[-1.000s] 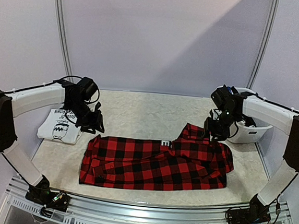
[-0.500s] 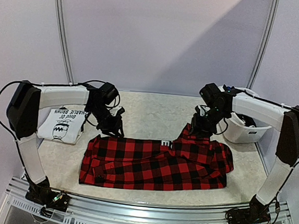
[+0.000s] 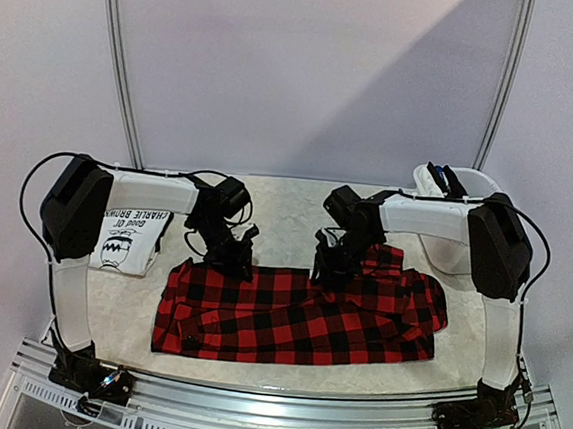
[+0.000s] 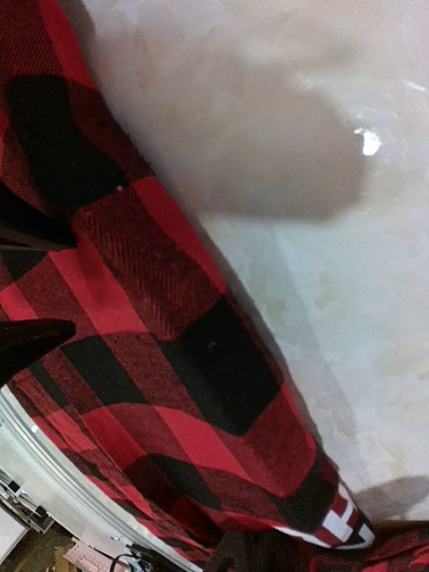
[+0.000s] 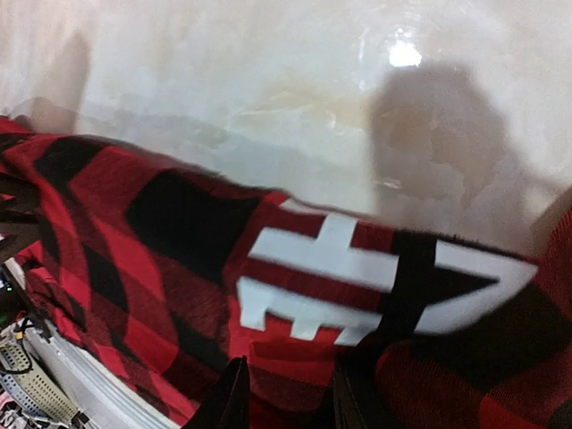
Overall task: Fold and stack the mixed laundry pile
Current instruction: Fold the 1/3-folded shirt at the center of the board, then adjust the 1/3-folded shirt at the center of the board.
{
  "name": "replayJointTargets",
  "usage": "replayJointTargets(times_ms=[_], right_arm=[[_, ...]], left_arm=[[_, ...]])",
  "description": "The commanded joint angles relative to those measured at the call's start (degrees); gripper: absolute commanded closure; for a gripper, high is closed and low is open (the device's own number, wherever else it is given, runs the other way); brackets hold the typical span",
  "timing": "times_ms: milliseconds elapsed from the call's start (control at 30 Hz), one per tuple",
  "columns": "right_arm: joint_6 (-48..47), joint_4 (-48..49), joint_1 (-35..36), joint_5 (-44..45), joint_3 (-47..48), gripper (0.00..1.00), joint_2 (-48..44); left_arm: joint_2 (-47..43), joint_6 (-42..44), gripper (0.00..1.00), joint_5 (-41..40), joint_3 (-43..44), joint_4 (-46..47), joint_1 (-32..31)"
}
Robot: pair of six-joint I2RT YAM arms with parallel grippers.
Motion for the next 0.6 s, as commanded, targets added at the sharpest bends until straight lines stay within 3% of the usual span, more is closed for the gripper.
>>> replayJointTargets(times_ms=[0,567], right_arm=[[-1.6,-1.9,-0.3,2.4,4.6,0.68,4.6],[-4.4,-3.0,-5.4,6.4,16.7,0.67,12.9]], left_arm=[[2.2,0.4,0.75,-2.4,2.3,-0.1,-0.4],[8.1,2.2,0.78,-11.8,8.0,-1.5,6.2]])
